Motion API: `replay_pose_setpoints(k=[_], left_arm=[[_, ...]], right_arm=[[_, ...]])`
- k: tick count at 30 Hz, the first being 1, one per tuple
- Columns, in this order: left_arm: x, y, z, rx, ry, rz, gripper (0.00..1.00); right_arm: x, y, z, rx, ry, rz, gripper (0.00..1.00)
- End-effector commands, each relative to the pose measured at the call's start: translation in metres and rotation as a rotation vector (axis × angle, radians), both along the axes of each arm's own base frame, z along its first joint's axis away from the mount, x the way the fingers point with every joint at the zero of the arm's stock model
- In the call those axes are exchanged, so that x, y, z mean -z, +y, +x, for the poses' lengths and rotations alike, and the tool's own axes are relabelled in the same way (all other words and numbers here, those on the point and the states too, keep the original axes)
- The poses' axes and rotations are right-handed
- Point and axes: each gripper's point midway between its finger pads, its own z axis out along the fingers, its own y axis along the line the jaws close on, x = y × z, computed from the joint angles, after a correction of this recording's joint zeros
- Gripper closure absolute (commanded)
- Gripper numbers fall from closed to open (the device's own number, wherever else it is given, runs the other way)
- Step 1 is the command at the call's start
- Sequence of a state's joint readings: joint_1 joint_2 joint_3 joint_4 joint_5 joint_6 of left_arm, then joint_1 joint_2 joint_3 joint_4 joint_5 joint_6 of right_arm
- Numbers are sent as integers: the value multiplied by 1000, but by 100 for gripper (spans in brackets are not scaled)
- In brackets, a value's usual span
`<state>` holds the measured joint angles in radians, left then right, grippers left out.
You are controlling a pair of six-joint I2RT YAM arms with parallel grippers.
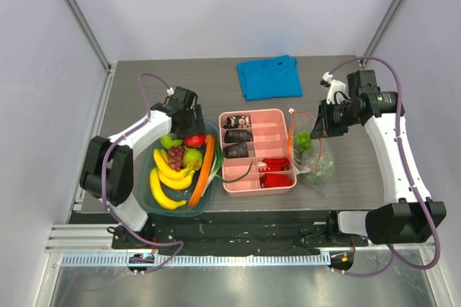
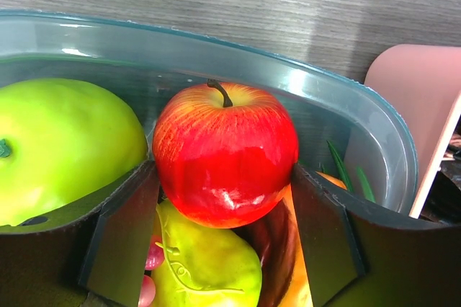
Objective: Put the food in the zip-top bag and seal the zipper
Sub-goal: Pick up the fake fruit from the bin.
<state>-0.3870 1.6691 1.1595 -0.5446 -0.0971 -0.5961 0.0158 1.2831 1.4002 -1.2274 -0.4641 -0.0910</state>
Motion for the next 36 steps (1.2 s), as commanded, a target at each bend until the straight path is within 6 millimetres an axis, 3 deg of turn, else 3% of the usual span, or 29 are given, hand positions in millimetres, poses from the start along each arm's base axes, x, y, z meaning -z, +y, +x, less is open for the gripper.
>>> replay_pose_setpoints(k=[1, 5, 6, 9, 16, 19, 22, 25, 26, 29, 30, 32, 33, 36], left_arm=[[17, 7, 13, -38, -7, 55, 26], [5, 7, 13, -11, -11, 58, 25], [-6, 6, 14, -7, -42, 46, 24], [-16, 6, 16, 5, -83, 43, 15], [25, 5, 3, 8, 35, 54, 15], [28, 4, 5, 14, 39, 55, 13], [13, 1, 11, 30, 10, 45, 19], [-33, -2, 17, 38, -93, 3, 35], [-59, -4, 19, 41, -152, -20, 36], [-98, -5, 16, 70, -226, -29, 36], [-124, -8, 17, 82, -281, -46, 36], [-146, -17, 13, 136, -327, -49, 36], [-166, -25, 12, 161, -373, -71, 36], [-197, -78, -3, 308, -447, -163, 36]], right_arm=[[-3, -1, 1, 10, -21, 2, 99], [-2, -1, 2, 7, -20, -2, 99], [-2, -1, 2, 5, -19, 2, 99], [-1, 0, 2, 5, -16, 7, 99], [-2, 0, 1, 6, -21, 9, 99], [0, 0, 2, 5, -15, 5, 99], [-1, 1, 2, 3, -13, 9, 99], [-1, 1, 4, 2, -16, 11, 99], [-1, 1, 4, 1, -15, 13, 99], [1, 2, 3, 0, -6, 15, 99], [0, 2, 3, 0, -9, 15, 99], [1, 2, 3, 0, -6, 14, 99], [2, 2, 2, 0, -4, 14, 99], [6, 1, 1, 2, 7, 14, 99]])
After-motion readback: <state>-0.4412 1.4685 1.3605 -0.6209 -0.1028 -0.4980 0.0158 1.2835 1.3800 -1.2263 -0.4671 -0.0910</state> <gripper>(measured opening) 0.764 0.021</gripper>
